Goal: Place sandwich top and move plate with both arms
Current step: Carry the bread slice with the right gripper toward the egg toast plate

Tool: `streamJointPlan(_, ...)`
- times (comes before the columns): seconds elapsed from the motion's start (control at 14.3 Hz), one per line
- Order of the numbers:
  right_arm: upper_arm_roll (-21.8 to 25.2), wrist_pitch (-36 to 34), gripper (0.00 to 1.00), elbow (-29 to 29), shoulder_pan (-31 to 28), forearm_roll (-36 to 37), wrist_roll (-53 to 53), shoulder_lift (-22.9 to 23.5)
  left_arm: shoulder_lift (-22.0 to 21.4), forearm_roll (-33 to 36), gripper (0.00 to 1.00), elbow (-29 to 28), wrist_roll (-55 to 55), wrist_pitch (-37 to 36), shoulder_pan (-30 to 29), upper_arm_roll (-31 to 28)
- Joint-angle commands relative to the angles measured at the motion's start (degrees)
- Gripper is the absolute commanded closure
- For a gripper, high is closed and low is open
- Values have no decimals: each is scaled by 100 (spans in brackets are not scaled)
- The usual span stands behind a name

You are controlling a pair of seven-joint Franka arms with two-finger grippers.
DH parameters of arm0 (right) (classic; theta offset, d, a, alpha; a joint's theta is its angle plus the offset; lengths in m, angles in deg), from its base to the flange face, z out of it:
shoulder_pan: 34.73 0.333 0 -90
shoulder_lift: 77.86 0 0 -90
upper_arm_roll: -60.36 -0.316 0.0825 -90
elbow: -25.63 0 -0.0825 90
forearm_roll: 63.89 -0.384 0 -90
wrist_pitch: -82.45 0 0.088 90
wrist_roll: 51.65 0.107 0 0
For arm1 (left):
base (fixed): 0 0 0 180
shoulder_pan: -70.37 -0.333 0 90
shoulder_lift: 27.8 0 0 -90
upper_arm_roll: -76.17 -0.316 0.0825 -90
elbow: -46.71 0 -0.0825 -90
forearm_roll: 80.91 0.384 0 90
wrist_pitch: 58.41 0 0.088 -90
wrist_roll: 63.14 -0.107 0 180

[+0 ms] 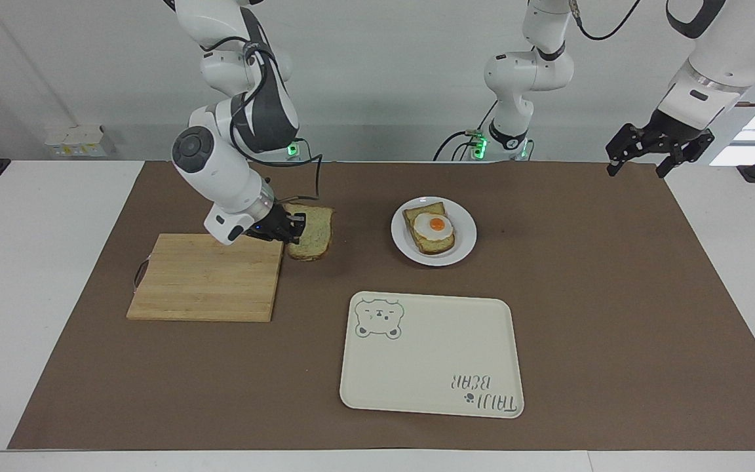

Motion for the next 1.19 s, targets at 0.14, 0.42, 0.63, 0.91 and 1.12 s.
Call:
streamJointPlan(0.14, -21, 364, 100, -153, 575, -130, 657, -80, -127, 80, 0, -110, 35, -60, -110, 84)
streamJointPlan(0.42, -30, 470, 100, -144, 901, -551, 755, -88, -127, 80, 0, -110, 35, -60, -110, 84)
streamJointPlan(0.63, -65, 698, 100, -135, 1112, -736, 764, -97, -127, 80, 0, -110, 35, -60, -110, 84)
streamJointPlan(0.91, -171, 769, 100, -135, 1296, -1008, 913, -132, -127, 80, 0, -110, 35, -60, -110, 84)
streamJointPlan(1.12, -223, 936, 100, -135, 1481, -1167, 1133, -107, -127, 80, 0, -110, 35, -60, -110, 84)
